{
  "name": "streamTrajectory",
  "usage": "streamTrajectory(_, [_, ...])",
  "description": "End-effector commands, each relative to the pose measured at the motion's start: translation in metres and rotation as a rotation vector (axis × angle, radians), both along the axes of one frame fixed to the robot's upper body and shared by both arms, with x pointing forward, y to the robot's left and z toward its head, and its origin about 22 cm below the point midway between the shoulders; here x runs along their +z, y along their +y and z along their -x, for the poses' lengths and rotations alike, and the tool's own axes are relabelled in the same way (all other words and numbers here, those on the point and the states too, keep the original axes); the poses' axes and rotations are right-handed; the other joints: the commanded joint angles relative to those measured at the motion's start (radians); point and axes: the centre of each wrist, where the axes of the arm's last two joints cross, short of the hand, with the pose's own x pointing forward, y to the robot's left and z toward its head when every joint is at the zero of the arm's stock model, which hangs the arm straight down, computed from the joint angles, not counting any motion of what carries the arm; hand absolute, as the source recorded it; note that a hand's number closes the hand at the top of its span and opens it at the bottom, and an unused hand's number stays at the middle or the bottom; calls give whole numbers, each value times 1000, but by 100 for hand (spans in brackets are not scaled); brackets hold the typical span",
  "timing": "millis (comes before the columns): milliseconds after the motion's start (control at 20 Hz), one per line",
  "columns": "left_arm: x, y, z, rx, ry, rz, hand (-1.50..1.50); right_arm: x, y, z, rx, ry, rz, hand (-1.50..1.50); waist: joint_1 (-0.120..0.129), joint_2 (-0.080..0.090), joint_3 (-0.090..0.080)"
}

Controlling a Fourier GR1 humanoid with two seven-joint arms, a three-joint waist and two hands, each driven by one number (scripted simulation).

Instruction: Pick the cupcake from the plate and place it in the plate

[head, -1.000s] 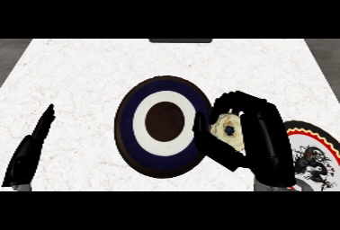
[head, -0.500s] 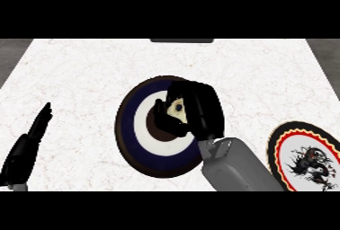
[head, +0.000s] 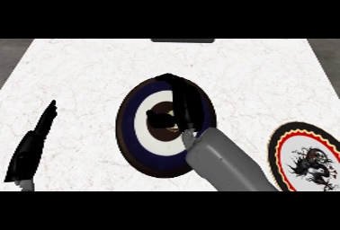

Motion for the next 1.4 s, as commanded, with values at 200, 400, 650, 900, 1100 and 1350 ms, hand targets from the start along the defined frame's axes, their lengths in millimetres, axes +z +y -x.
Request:
streamTrajectory(200, [-3, 12, 10, 27, 8, 12, 0, 16, -12, -2, -97, -181, -265, -150, -20, -5, 0])
streamTrajectory(400, [7, 20, 11, 13, 9, 6, 0, -5, -37, 1, -261, -206, -366, -150, -23, -4, 1])
streamTrajectory(650, [2, 19, 11, 34, 9, 11, 0, -3, -99, 18, -330, -231, -526, -150, -31, -3, 2])
streamTrajectory(900, [6, 19, 13, 32, 7, 7, 0, -23, -157, 36, -303, -310, -646, -150, -22, -1, 3])
streamTrajectory(1100, [-7, 8, 11, 30, -6, 1, 0, -57, -201, 57, -255, -339, -645, -150, -28, -3, 1])
streamTrajectory(1350, [5, -3, 16, 22, 10, -5, 0, -82, -251, 64, -232, -363, -592, -150, -23, -5, 0])
